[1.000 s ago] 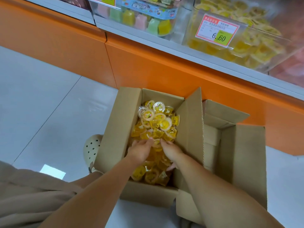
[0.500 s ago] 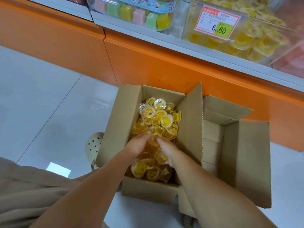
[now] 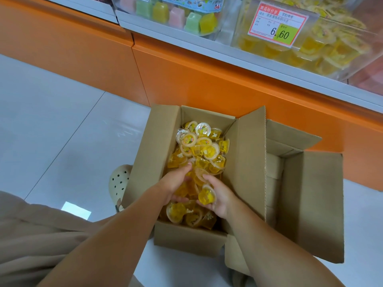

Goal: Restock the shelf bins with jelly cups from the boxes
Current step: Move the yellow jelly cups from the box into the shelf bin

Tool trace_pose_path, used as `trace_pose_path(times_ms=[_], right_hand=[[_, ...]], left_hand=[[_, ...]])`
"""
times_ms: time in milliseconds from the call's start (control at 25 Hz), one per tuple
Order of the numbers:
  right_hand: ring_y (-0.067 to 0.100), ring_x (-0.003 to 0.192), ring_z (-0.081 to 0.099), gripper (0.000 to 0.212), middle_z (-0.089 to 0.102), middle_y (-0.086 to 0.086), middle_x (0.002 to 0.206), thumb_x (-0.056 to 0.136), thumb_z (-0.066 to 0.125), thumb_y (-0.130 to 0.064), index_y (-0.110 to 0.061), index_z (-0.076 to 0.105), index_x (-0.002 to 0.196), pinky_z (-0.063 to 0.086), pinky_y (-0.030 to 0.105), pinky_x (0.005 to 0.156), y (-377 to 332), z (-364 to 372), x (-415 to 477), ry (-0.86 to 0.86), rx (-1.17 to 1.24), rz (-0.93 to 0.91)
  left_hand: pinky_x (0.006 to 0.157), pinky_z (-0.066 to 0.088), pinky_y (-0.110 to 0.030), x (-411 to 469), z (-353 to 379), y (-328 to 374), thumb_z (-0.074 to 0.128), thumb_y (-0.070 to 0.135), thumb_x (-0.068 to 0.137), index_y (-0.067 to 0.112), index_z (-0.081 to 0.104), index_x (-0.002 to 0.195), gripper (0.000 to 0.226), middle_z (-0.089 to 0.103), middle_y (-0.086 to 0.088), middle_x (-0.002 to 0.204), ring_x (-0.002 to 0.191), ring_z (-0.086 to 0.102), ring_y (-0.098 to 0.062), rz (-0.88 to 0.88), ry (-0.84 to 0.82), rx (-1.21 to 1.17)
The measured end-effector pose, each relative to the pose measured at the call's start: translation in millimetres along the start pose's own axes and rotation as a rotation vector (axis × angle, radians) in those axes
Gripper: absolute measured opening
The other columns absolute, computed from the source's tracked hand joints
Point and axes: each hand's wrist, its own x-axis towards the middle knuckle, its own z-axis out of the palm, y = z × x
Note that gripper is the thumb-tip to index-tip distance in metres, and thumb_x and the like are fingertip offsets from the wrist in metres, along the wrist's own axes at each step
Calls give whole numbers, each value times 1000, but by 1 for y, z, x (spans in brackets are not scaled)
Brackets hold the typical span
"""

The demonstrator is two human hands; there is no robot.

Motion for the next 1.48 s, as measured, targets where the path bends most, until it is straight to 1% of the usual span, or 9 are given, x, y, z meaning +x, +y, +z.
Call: trace_pose_path(times_ms=[120, 280, 480, 600, 720, 920, 1160, 1320, 1480], right_hand=[[21, 93, 67, 42, 68, 6, 116, 87, 65, -38, -23, 59, 126, 57, 32, 62, -2, -3, -4, -46, 18, -62], [23, 85, 69, 40, 71, 4, 109, 82, 67, -35, -27, 62, 120, 57, 34, 67, -18, -5, -30, -194, 69, -175], [22, 78, 66, 42, 70, 8, 104, 79, 70, -31, -21, 64, 119, 57, 34, 62, -57, -5, -84, -294, -83, -384], [23, 80, 66, 47, 71, 11, 106, 72, 76, -34, -22, 66, 116, 58, 41, 68, -84, -1, -123, -252, -231, -535], [23, 99, 65, 40, 71, 3, 112, 75, 77, -41, -33, 67, 114, 50, 50, 93, -108, 1, -159, -223, -385, -698], [31, 89, 69, 33, 68, 12, 117, 96, 50, -16, -19, 57, 128, 58, 39, 59, -145, -1, -215, -333, -180, -702], [37, 97, 68, 50, 71, 12, 108, 81, 74, -28, -11, 55, 124, 52, 49, 88, -193, 7, -255, -150, -346, -984], [5, 76, 64, 33, 68, -5, 100, 80, 76, -14, -22, 60, 108, 51, 19, 63, -200, 19, -264, 13, -474, -1299], [10, 80, 58, 25, 64, -2, 104, 83, 72, -28, -45, 70, 101, 50, 24, 72, -192, 25, -245, -4, -488, -1308]], left_hand=[[71, 63, -40, -1, 1, 4, 49, 63, 95, 34, 65, 122, 43, 60, 8, 127, 115, 54, -8, 42, -14, 14], [70, 62, -39, -17, 5, 17, 54, 71, 85, 33, 69, 111, 48, 63, 9, 109, 87, 63, -3, 62, -84, -5], [56, 57, -29, -54, 18, 45, 42, 88, 68, 36, 65, 121, 78, 72, 5, 79, 83, 73, -19, 165, -292, 21], [68, 60, -37, -83, 21, 74, 40, 88, 67, 36, 66, 118, 77, 71, 0, 88, 95, 72, -26, 244, -359, 45], [71, 61, -42, -119, 30, 101, 47, 74, 83, 36, 64, 119, 55, 72, 2, 97, 89, 74, -19, 366, -355, 86], [46, 57, -27, -170, 42, 135, 50, 62, 92, 25, 61, 128, 53, 68, 0, 87, 85, 70, -21, 411, -313, 12], [44, 56, -23, -215, 44, 176, 51, 57, 92, 20, 69, 116, 48, 73, -3, 98, 87, 72, -22, 493, -282, -123], [43, 54, -21, -221, 41, 193, 50, 54, 92, 23, 80, 87, 44, 71, 1, 100, 78, 71, -16, 490, -397, -350], [45, 55, -21, -206, 44, 202, 52, 55, 90, 22, 76, 103, 43, 71, 0, 100, 78, 69, -12, 435, -397, -460]])
